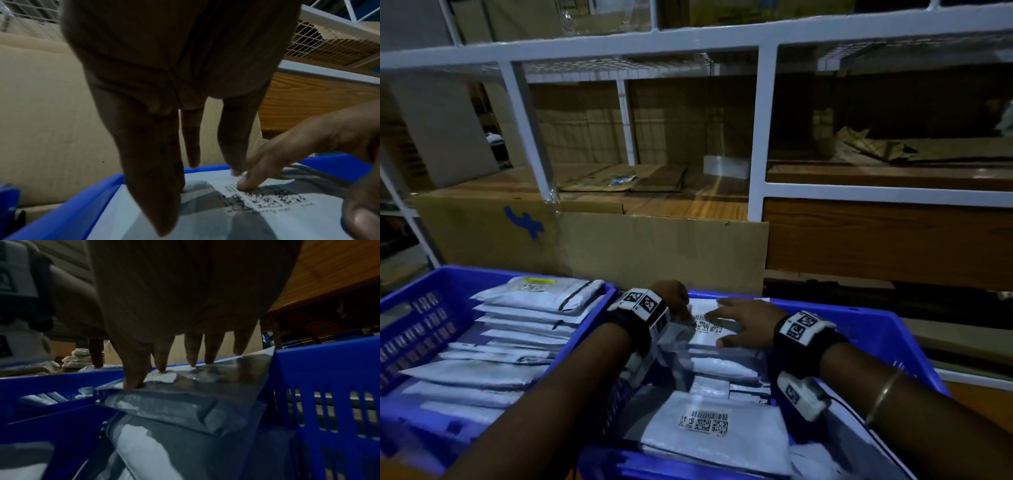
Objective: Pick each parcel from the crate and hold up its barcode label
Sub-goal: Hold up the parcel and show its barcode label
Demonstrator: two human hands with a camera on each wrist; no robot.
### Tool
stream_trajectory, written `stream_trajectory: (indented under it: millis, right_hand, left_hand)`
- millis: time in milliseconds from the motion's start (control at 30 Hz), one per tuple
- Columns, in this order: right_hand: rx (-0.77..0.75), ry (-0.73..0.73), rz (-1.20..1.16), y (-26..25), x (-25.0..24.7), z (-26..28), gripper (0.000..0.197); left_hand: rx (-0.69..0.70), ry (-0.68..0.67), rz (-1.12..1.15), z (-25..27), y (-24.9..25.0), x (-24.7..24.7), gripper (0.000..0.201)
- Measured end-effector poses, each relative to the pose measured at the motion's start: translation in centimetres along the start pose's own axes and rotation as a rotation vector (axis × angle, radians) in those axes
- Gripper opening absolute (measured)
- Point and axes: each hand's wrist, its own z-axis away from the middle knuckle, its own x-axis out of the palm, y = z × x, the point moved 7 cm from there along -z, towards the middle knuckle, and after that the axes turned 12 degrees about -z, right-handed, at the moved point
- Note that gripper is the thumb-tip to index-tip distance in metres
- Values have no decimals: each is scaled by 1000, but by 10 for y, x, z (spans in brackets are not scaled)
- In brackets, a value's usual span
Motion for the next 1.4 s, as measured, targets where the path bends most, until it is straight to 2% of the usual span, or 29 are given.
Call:
stream_trajectory:
  millis: [100,267,333,467,633,800,900,1000,1100,1267,1400]
  right_hand:
    - [29,-79,22,3,16,-11,69]
    - [28,-104,6,5,24,-15,68]
    - [24,-81,-47,5,21,-13,63]
    - [27,72,-125,10,2,-5,59]
    - [75,-35,-48,21,13,-4,67]
    - [72,-25,-51,25,19,-8,67]
    - [78,-32,-35,27,22,-10,66]
    - [68,-37,-24,27,23,-11,66]
    - [68,-37,-32,27,21,-9,67]
    - [80,46,-202,34,-4,11,65]
    - [126,136,-276,59,-28,43,44]
  left_hand:
    - [3,-8,-18,0,1,-2,40]
    - [-18,-44,-57,-2,-3,0,41]
    - [-12,-58,-82,-3,-3,3,42]
    - [-5,-87,-67,-6,-4,7,39]
    - [-19,-145,-11,-5,-4,10,40]
    - [-19,-152,-37,-13,-5,18,43]
    - [-4,-174,-96,-35,-11,32,35]
    - [-33,-124,-152,-22,-5,25,35]
    - [-39,-107,-152,-4,5,20,25]
    - [-30,-40,-147,2,10,14,30]
    - [-25,-15,-121,7,14,5,30]
